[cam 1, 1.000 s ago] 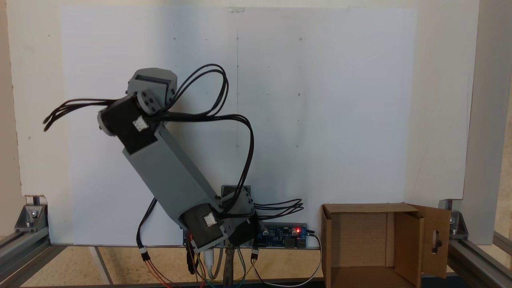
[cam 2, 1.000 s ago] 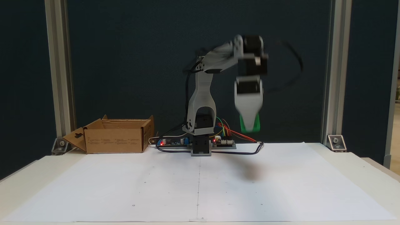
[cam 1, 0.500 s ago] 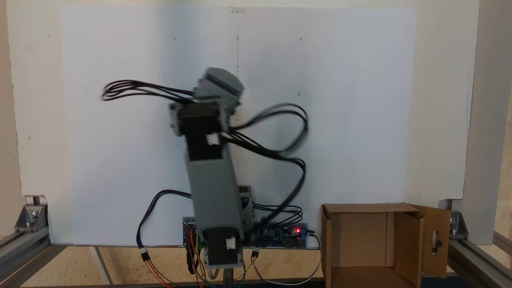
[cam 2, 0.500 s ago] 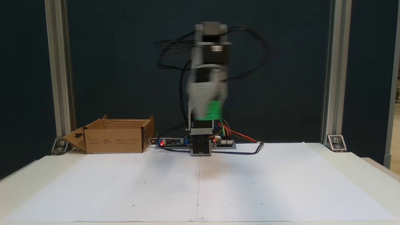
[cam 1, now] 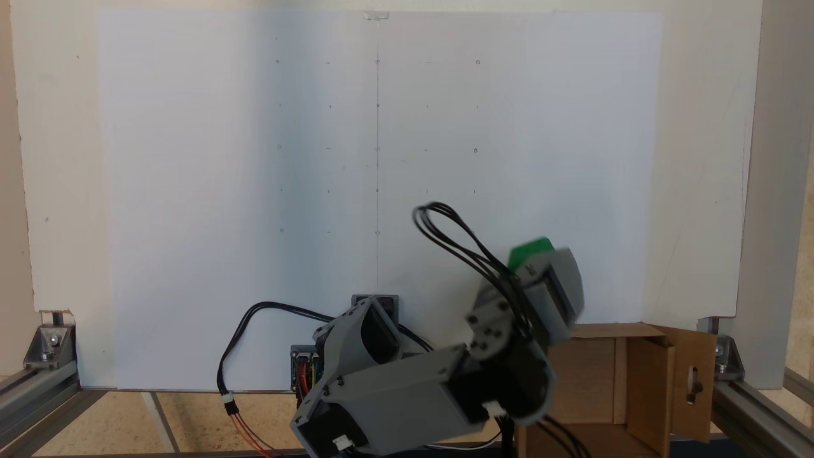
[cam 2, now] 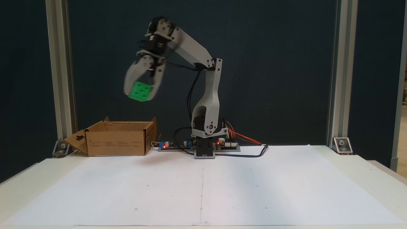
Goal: Grasp a green dice and put it in the bin.
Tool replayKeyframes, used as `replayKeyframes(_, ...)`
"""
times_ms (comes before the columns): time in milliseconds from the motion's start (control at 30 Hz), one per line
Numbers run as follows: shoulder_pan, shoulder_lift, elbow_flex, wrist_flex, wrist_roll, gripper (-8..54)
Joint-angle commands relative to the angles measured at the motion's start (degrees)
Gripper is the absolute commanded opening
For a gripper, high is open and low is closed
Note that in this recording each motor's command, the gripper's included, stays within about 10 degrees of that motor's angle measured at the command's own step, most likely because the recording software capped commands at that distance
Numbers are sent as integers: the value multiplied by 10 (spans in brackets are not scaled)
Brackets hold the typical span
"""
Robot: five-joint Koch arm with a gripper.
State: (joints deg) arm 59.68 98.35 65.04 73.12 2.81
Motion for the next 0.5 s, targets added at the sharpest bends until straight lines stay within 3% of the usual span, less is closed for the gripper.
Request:
replayKeyframes(0, 90, -14, -23, -47, -95, 114)
replayKeyframes(300, 456, -138, -22, -185, -301, 114)
replayKeyframes(467, 496, -202, 14, -234, -381, 114)
